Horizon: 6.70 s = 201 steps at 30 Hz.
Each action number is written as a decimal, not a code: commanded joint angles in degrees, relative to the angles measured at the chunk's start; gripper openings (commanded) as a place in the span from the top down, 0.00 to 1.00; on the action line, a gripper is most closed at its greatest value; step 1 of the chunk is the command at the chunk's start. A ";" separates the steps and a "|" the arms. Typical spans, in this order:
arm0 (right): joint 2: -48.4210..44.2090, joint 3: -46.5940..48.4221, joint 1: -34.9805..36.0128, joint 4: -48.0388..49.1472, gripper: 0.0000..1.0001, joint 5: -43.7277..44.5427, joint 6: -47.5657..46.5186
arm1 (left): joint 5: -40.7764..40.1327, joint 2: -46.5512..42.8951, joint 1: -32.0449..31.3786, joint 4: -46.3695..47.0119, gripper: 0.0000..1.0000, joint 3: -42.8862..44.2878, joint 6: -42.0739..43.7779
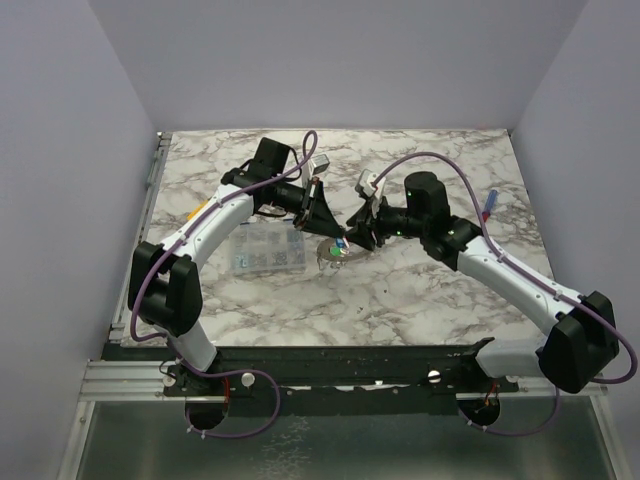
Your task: Remove the keys from the keyring
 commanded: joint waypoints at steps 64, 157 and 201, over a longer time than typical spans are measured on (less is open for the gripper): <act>-4.83 -0.20 -2.43 1.94 0.99 -8.76 -4.61 | -0.69 -0.04 0.37 4.94 1.00 -9.83 -0.07; -4.66 -9.28 -3.98 17.88 0.99 -7.75 3.83 | -0.59 1.16 3.09 4.83 1.00 -10.09 1.61; -21.57 -10.95 -31.17 -7.57 0.99 0.90 4.86 | -38.33 24.27 -16.88 15.29 0.92 6.24 20.49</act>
